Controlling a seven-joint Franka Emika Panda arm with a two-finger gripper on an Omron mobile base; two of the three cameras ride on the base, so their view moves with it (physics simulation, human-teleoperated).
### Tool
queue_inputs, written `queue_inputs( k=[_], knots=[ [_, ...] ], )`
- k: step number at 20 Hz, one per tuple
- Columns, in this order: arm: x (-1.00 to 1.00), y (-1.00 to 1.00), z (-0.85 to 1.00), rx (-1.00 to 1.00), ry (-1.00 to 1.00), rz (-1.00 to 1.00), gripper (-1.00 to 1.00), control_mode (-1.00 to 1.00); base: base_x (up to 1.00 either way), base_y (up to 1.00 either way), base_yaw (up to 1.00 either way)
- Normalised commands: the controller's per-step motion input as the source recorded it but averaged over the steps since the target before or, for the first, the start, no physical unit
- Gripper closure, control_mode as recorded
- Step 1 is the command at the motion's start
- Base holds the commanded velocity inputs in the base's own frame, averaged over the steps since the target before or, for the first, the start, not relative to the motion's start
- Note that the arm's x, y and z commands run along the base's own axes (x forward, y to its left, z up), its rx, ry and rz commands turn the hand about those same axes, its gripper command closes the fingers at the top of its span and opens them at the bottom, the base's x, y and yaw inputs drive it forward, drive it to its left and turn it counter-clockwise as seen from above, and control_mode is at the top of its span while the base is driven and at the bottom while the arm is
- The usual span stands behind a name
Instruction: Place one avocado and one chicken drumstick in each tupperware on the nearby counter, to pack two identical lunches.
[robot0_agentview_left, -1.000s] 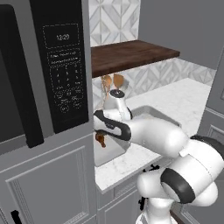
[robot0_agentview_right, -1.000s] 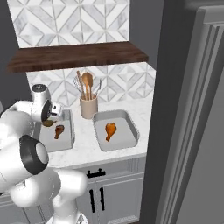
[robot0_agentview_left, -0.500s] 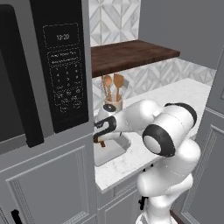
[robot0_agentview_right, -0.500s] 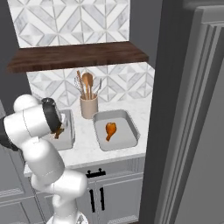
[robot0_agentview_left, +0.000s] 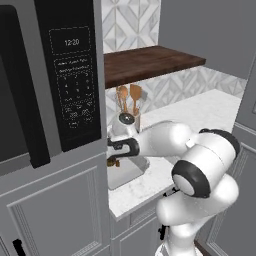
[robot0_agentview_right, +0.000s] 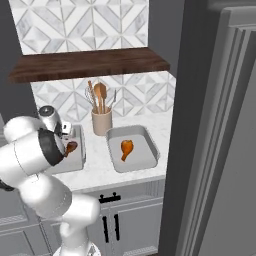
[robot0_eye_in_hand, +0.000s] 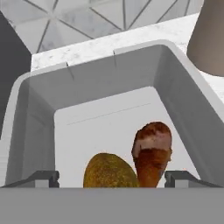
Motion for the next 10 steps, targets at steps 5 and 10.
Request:
queue_inputs(
  k=[5,10],
  knots=[
    [-0.26,-0.55,0.92,0.01,-0.11,-0.1,-1.0,-1.0,0.0,0.0,0.0],
    [-1.0,-0.95,1.0,0.07,-0.02,-0.23,-1.0,-1.0,0.0,0.0,0.0]
  ],
)
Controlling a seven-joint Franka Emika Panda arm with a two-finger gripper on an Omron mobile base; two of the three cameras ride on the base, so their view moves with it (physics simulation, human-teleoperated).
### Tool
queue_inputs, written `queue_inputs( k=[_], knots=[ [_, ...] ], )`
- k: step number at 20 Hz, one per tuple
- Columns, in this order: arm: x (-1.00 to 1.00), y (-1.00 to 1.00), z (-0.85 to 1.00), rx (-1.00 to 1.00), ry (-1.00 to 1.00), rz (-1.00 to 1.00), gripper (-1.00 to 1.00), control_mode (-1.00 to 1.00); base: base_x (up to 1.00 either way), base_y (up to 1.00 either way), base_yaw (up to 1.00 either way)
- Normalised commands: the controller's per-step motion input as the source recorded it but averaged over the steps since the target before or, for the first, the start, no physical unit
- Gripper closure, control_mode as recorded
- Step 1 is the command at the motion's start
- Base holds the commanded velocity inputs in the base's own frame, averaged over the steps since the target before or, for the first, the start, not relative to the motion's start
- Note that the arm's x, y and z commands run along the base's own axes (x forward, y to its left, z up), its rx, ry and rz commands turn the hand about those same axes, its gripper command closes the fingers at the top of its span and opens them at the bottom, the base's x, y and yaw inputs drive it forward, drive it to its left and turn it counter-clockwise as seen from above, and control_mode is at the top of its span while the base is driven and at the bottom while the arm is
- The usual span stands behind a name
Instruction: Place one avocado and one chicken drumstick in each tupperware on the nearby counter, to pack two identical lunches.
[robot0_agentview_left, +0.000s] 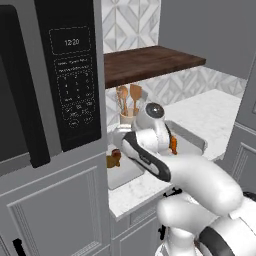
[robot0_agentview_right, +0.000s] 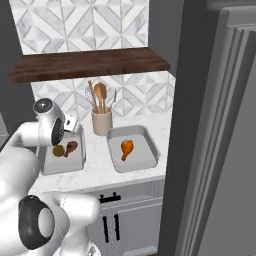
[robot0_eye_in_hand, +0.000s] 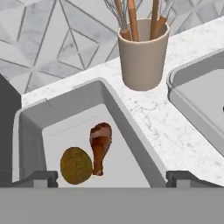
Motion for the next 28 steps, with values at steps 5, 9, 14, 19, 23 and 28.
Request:
queue_inputs(
  k=[5,9,14,19,23,28],
  knots=[
    [-1.0,-0.51,0.82,0.05,-0.01,-0.16,-1.0,-1.0,0.0,0.0,0.0],
    [-0.81,-0.01,0.02,0.01,0.08,0.05,-1.0,-1.0,0.0,0.0,0.0],
    [-0.02,0.0,0.0,0.0,0.0,0.0,-1.0,1.0,-0.6,0.07,0.01],
    [0.0,0.0,0.0,0.0,0.0,0.0,-1.0,1.0,-0.86,0.77,-0.25],
    [0.0,0.0,0.0,0.0,0.0,0.0,-1.0,1.0,-0.59,0.58,-0.78],
    [0.0,0.0,0.0,0.0,0.0,0.0,-1.0,1.0,-0.56,0.13,-0.96]
  ],
)
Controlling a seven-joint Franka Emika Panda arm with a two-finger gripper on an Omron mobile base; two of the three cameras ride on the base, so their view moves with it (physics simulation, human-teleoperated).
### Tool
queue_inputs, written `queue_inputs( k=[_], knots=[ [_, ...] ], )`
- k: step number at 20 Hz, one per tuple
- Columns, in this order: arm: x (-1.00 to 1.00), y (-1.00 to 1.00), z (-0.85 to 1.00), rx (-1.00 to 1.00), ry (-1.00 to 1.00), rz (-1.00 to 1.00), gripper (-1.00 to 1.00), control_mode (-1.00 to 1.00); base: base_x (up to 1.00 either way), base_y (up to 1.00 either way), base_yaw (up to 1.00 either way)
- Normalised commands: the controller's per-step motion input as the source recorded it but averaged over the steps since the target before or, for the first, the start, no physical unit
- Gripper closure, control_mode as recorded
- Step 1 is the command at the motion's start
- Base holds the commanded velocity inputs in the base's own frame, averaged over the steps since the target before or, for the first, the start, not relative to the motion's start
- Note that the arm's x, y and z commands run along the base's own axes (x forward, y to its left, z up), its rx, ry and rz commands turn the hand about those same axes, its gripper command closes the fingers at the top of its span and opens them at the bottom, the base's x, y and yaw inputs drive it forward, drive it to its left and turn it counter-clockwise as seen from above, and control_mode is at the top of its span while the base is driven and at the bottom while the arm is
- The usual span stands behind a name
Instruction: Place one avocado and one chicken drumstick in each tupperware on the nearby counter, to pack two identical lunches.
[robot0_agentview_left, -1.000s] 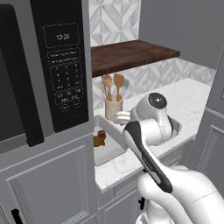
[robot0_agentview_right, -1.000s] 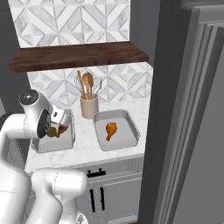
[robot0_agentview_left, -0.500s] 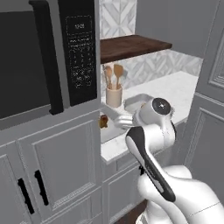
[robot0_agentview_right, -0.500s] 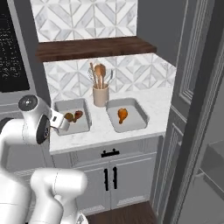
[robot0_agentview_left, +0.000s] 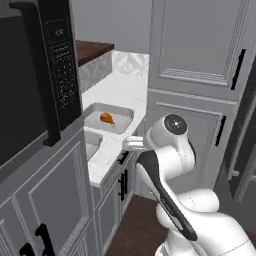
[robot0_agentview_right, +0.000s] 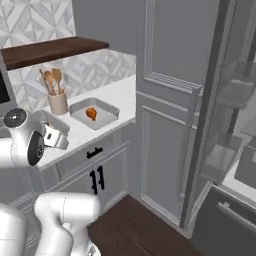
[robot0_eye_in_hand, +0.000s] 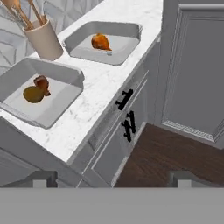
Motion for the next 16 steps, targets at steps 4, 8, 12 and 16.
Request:
queue_inputs(
  k=[4,8,12,16],
  knots=[
    [0.0,0.0,0.0,0.0,0.0,0.0,-1.0,1.0,-0.67,0.19,-0.92],
    [0.0,0.0,0.0,0.0,0.0,0.0,-1.0,1.0,-0.71,0.14,-0.88],
    [0.0,0.0,0.0,0.0,0.0,0.0,-1.0,1.0,0.18,-1.0,-0.63],
    [0.0,0.0,0.0,0.0,0.0,0.0,-1.0,1.0,0.72,-1.0,-0.35]
  ],
)
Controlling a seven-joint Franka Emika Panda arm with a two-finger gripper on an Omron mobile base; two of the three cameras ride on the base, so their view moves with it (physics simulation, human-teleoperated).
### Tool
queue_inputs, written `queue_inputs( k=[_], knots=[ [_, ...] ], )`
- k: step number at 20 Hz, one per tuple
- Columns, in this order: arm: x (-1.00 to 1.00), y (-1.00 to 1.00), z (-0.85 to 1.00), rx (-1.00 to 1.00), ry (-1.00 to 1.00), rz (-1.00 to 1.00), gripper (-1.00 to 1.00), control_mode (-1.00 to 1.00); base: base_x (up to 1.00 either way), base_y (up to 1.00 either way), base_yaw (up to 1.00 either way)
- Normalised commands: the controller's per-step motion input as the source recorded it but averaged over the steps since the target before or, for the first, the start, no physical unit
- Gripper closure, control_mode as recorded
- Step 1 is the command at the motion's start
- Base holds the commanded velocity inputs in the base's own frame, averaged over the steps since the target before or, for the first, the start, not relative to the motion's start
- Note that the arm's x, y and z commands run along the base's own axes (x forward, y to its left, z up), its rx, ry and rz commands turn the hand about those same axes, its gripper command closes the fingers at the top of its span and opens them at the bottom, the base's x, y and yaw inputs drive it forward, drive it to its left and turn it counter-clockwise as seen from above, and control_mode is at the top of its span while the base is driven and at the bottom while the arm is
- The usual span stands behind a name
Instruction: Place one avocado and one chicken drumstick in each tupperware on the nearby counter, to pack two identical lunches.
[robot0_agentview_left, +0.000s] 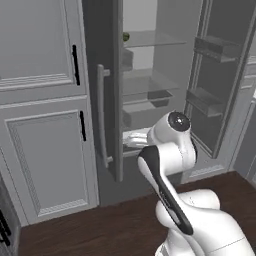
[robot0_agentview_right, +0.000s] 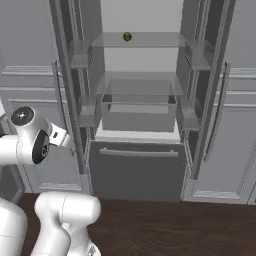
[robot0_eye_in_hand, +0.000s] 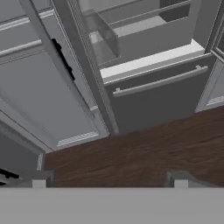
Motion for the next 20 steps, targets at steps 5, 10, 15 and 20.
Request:
queue_inputs(
  k=[5,10,15,20],
  knots=[
    [0.0,0.0,0.0,0.0,0.0,0.0,-1.0,1.0,1.0,-0.94,-0.1],
    [0.0,0.0,0.0,0.0,0.0,0.0,-1.0,1.0,0.96,-0.64,0.11],
    [0.0,0.0,0.0,0.0,0.0,0.0,-1.0,1.0,0.23,0.14,0.11],
    [0.0,0.0,0.0,0.0,0.0,0.0,-1.0,1.0,0.0,0.17,0.52]
  ],
)
